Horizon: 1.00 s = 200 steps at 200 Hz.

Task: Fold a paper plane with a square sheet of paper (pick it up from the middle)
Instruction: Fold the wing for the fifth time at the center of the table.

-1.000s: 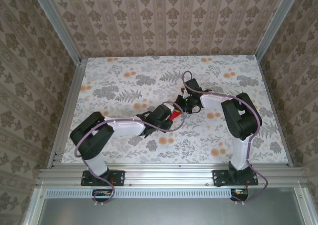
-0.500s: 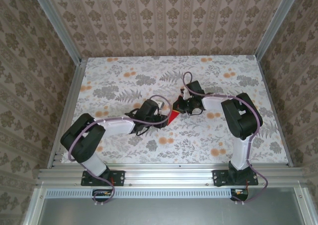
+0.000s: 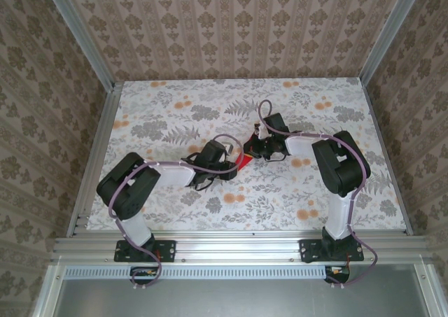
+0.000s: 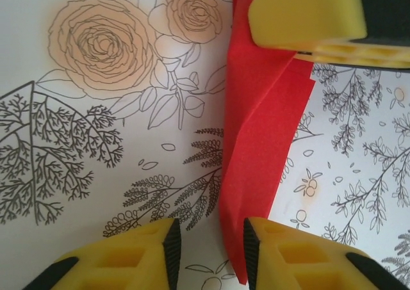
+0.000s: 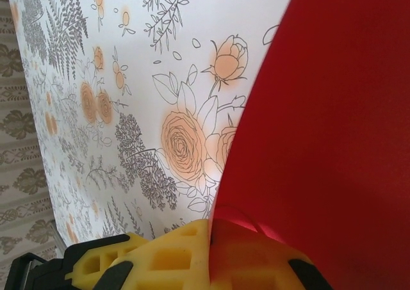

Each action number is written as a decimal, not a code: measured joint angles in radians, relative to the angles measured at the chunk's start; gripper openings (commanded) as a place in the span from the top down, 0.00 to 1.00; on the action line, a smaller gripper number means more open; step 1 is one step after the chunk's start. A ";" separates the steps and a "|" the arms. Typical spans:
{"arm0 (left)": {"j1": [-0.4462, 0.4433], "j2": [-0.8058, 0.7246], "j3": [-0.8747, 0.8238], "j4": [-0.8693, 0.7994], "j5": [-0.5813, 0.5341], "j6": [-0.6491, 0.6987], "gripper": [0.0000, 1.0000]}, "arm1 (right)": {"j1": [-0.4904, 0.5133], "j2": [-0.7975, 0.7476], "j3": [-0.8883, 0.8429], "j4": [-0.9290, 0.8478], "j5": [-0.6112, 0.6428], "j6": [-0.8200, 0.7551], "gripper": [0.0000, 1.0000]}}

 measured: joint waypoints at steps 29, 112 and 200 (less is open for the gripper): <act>0.002 0.013 0.011 0.002 0.002 0.001 0.75 | -0.003 0.000 0.000 0.004 -0.011 0.005 0.98; 0.003 0.030 0.024 0.004 0.014 0.002 0.87 | -0.018 -0.001 -0.018 0.055 -0.042 0.048 0.98; -0.045 0.036 0.073 -0.084 -0.097 0.061 0.95 | -0.024 -0.018 -0.029 0.037 -0.041 0.014 0.98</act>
